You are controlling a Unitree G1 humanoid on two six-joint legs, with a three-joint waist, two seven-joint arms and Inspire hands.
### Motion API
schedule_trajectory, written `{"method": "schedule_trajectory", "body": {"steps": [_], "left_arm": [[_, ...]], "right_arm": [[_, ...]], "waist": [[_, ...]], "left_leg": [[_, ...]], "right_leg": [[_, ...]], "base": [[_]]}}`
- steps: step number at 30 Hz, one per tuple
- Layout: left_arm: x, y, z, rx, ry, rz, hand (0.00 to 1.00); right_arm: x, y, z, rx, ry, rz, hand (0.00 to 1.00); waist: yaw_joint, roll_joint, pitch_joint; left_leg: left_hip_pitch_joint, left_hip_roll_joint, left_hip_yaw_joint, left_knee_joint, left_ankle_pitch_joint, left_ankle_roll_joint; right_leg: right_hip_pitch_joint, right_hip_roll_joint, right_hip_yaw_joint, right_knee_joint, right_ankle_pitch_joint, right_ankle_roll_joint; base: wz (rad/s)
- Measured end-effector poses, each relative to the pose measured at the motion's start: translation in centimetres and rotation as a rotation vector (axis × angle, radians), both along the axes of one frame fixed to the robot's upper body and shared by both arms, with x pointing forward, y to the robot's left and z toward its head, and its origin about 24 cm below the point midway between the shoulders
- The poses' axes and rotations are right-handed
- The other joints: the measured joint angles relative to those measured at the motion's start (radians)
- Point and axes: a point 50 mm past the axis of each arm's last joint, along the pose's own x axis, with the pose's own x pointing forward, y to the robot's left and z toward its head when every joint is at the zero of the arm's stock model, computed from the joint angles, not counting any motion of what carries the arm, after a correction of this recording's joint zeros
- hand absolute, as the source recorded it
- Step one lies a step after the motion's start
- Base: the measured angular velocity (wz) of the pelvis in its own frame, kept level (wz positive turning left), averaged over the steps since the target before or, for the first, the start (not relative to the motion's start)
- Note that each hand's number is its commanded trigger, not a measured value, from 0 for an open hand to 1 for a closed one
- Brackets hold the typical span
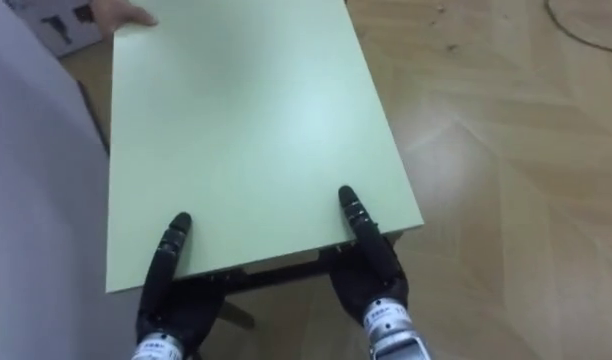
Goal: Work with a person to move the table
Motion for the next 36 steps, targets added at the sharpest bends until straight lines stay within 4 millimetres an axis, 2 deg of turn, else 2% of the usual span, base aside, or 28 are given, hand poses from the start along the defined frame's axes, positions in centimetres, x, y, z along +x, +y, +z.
{"method": "schedule_trajectory", "body": {"steps": [1, 2, 3, 6, 9, 11, 16, 21, 26, 27, 29, 30, 31, 32, 33, 35, 36], "left_arm": [[0.0, 0.0, 0.0, -0.001, 0.002, 0.0, 1.0], [0.0, -0.1, -0.1, -0.004, 0.008, 0.0, 1.0], [-0.1, 0.0, -0.2, 0.001, 0.016, -0.003, 1.0], [-0.1, 0.1, -0.2, 0.0, 0.017, -0.003, 1.0], [-0.1, 0.3, -0.2, 0.003, 0.019, -0.003, 1.0], [-0.1, 0.3, -0.2, 0.01, 0.023, -0.009, 1.0], [0.0, 0.4, -0.1, 0.025, 0.024, -0.017, 1.0], [0.1, 0.5, -0.1, 0.031, 0.021, -0.017, 1.0], [0.5, 0.4, 0.0, 0.037, 0.027, -0.026, 1.0], [0.5, 0.4, 0.0, 0.039, 0.03, -0.026, 1.0], [0.5, 0.4, 0.0, 0.04, 0.037, -0.029, 1.0], [0.5, 0.4, -0.1, 0.04, 0.042, -0.03, 1.0], [0.5, 0.4, 0.0, 0.038, 0.042, -0.028, 1.0], [0.5, 0.3, 0.0, 0.036, 0.041, -0.028, 1.0], [0.5, 0.2, -0.1, 0.033, 0.046, -0.033, 1.0], [0.5, 0.2, -0.1, 0.031, 0.049, -0.039, 1.0], [0.6, 0.2, -0.1, 0.033, 0.049, -0.043, 1.0]], "right_arm": [[0.0, 0.0, 0.0, 0.002, 0.001, 0.0, 1.0], [-0.1, 0.0, -0.1, 0.0, 0.005, -0.001, 1.0], [-0.4, 0.0, -0.3, 0.002, 0.015, -0.009, 1.0], [-0.4, -0.1, -0.3, 0.003, 0.013, -0.015, 1.0], [-0.5, 0.1, -0.4, 0.014, 0.021, -0.014, 1.0], [-0.7, 0.0, -0.5, 0.018, 0.031, -0.019, 1.0], [-1.0, 0.0, -0.6, 0.029, 0.041, -0.025, 1.0], [-0.9, 0.1, -0.6, 0.031, 0.041, -0.024, 1.0], [-0.9, 0.0, -0.6, 0.035, 0.041, -0.03, 1.0], [-0.9, 0.1, -0.6, 0.036, 0.043, -0.032, 1.0], [-1.0, 0.0, -0.7, 0.034, 0.05, -0.034, 1.0], [-1.0, 0.0, -0.7, 0.033, 0.053, -0.035, 1.0], [-0.9, 0.0, -0.6, 0.031, 0.049, -0.034, 1.0], [-0.9, -0.1, -0.6, 0.029, 0.048, -0.035, 1.0], [-1.0, -0.2, -0.7, 0.024, 0.052, -0.036, 1.0], [-1.0, -0.3, -0.7, 0.024, 0.053, -0.037, 1.0], [-1.1, -0.3, -0.8, 0.027, 0.056, -0.041, 1.0]], "waist": [[-0.001, -0.001, 0.0004], [-0.004, 0.0, 0.0006], [0.002, -0.005, -0.0005], [0.04, -0.013, 0.0002], [0.049, -0.015, 0.0005], [0.043, -0.019, 0.0007], [-0.011, -0.029, 0.0002], [-0.005, -0.029, 0.0004], [-0.005, -0.03, 0.0008], [-0.003, -0.029, 0.0008], [-0.001, -0.029, 0.0012], [-0.001, -0.029, 0.0013], [0.008, -0.028, 0.0016], [0.013, -0.028, 0.0017], [0.013, -0.025, 0.0011], [-0.002, -0.02, 0.0029], [-0.023, -0.018, 0.0035]], "left_leg": [[0.001, -0.001, -0.02, -0.001, 0.003, -0.005], [0.006, -0.001, -0.034, -0.001, 0.005, -0.008], [0.024, -0.004, -0.051, -0.016, 0.009, -0.015], [0.036, 0.0, -0.047, -0.047, 0.017, -0.027], [0.047, 0.002, -0.046, -0.053, 0.018, -0.028], [0.052, 0.002, -0.031, -0.054, 0.018, -0.028], [0.051, 0.005, 0.027, -0.051, 0.021, -0.021], [0.049, 0.004, 0.027, -0.054, 0.02, -0.021], [0.051, 0.003, 0.028, -0.054, 0.018, -0.017], [0.054, 0.003, 0.023, -0.054, 0.018, -0.016], [0.062, 0.004, 0.01, -0.056, 0.019, -0.016], [0.067, 0.003, -0.02, -0.057, 0.018, -0.014], [0.066, 0.001, -0.035, -0.062, 0.018, -0.015], [0.065, -0.001, -0.034, -0.063, 0.018, -0.015], [0.068, -0.004, -0.035, -0.066, 0.017, -0.017], [0.069, -0.003, -0.02, -0.07, 0.017, -0.018], [0.069, -0.003, -0.013, -0.073, 0.017, -0.018]], "right_leg": [[-0.036, 0.005, 0.036, -0.056, 0.022, -0.007], [-0.052, 0.005, 0.042, -0.055, 0.059, -0.014], [-0.054, 0.004, 0.049, -0.052, 0.077, -0.025], [-0.025, 0.019, 0.035, -0.075, 0.081, -0.035], [0.013, 0.021, 0.005, -0.1, 0.082, -0.037], [0.04, 0.023, -0.002, -0.117, 0.082, -0.037], [0.101, 0.033, 0.006, -0.159, 0.082, -0.037], [0.108, 0.036, -0.004, -0.157, 0.082, -0.037], [0.113, 0.037, 0.006, -0.153, 0.082, -0.037], [0.112, 0.035, 0.008, -0.147, 0.081, -0.035], [0.083, 0.027, 0.012, -0.095, 0.068, -0.013], [0.072, 0.024, 0.029, -0.086, 0.054, 0.008], [0.053, 0.019, 0.062, -0.128, 0.058, 0.01], [0.045, 0.011, 0.068, -0.152, 0.072, 0.0], [0.055, 0.008, 0.046, -0.145, 0.086, -0.022], [0.064, 0.015, 0.017, -0.145, 0.087, -0.024], [0.073, 0.015, -0.001, -0.145, 0.086, -0.024]], "base": [[0.68], [0.67], [0.54], [0.26], [0.46], [0.66], [0.69], [0.19], [0.13], [0.0], [0.0], [-0.06], [-0.09], [0.0], [0.15], [0.4], [0.65]]}}
